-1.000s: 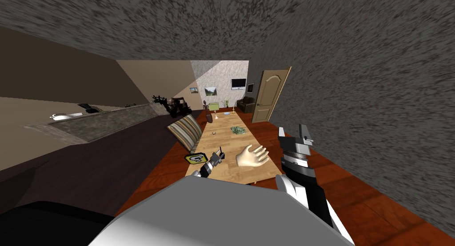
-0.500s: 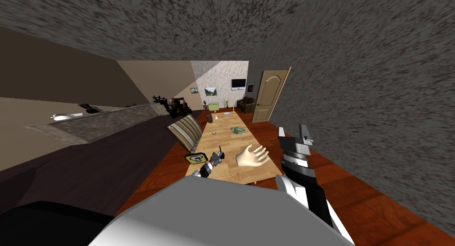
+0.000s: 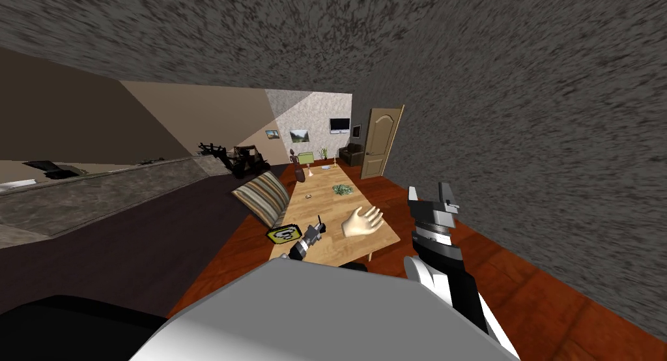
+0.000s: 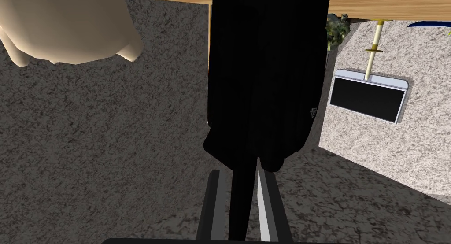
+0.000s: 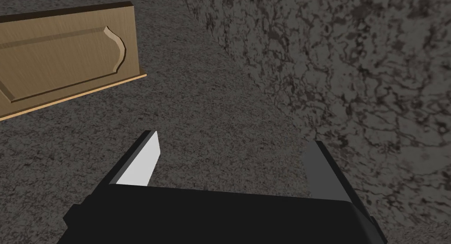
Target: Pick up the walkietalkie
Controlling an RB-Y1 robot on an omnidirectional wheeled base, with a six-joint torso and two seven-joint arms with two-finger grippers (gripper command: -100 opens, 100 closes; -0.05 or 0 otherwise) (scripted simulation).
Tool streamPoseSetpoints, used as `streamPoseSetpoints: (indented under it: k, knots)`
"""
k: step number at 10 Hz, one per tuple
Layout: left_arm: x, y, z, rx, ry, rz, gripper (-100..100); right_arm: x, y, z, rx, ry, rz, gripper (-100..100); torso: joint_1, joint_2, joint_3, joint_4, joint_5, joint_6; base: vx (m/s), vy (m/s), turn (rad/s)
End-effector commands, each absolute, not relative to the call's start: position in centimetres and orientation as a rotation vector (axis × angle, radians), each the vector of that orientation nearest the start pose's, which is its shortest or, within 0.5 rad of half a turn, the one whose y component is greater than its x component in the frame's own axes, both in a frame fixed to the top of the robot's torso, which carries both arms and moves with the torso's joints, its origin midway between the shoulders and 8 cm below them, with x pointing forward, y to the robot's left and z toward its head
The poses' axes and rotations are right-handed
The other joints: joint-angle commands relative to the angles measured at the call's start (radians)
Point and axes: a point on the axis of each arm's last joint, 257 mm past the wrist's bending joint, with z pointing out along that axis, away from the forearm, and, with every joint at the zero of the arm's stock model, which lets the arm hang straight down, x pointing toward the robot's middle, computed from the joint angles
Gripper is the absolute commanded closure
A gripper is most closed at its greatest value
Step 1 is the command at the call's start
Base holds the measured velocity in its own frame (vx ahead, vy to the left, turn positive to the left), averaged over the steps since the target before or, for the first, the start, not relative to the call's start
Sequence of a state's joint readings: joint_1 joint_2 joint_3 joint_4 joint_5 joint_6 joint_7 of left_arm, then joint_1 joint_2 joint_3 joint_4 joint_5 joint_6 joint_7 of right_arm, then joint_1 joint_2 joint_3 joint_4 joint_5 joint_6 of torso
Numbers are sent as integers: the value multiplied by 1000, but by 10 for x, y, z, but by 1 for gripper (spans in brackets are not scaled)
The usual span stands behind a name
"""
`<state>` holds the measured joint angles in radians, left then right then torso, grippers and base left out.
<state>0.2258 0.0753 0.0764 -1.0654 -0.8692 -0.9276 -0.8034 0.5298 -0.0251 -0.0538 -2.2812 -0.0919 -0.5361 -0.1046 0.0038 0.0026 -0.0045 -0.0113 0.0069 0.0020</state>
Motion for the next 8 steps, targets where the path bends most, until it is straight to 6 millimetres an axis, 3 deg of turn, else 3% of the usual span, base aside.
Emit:
streamPoseSetpoints:
  k: [1, 3, 6, 8]
  knots:
    - [354, 173, -412, 396, 1627, -432, 100, 330, -308, 24, 717, 534, 1395, 0, 0, 0, 0, 0, 0, 0, -97, -16, -362]
    - [354, 184, -414, 324, 1636, -435, 100, 330, -308, 24, 716, 534, 1395, 0, -1, 5, 0, -5, 6, 5, -92, 24, -382]
    - [360, 195, -406, 246, 1615, -435, 100, 330, -308, 24, 717, 534, 1395, 0, -3, -3, -6, -10, 7, 4, -10, -5, 5]
    - [349, 218, -421, 256, 1650, -400, 100, 330, -308, 24, 716, 534, 1395, 0, -3, 1, -5, -11, 8, 6, -124, -5, -393]
